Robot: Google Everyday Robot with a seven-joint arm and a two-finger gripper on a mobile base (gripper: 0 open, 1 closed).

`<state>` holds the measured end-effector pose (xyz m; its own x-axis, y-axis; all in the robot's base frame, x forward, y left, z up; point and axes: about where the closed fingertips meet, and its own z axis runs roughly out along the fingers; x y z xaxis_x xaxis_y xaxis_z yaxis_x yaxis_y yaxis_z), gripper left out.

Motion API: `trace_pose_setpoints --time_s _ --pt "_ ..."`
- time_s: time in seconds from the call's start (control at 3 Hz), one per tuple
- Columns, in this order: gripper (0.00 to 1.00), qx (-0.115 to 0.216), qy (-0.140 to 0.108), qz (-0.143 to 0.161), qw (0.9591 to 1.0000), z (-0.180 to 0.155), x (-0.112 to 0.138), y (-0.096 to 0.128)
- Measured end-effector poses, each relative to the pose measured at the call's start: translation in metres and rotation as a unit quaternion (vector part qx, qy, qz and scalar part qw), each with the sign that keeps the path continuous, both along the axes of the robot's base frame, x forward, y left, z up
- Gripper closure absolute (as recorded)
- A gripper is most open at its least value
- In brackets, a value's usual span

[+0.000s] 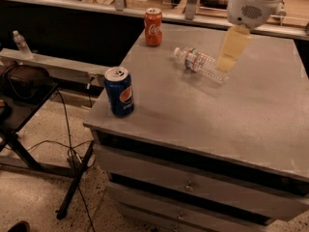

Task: Place water bottle upright

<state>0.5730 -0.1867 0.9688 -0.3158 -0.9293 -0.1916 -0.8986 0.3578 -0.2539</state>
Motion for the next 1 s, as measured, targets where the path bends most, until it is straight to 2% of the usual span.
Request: trace_pose_setpoints --time_s 0.33,0.67,1.0 --pt "0.0 0.007 -0.002 -0.027 0.9996 -0.013 0.053 0.017" --pt "0.0 0.004 0.0 -0.062 0.9981 -0.031 0.088 0.032" --pt "0.0 -0.004 0.015 -0.118 0.9928 -0.059 0.111 0.043"
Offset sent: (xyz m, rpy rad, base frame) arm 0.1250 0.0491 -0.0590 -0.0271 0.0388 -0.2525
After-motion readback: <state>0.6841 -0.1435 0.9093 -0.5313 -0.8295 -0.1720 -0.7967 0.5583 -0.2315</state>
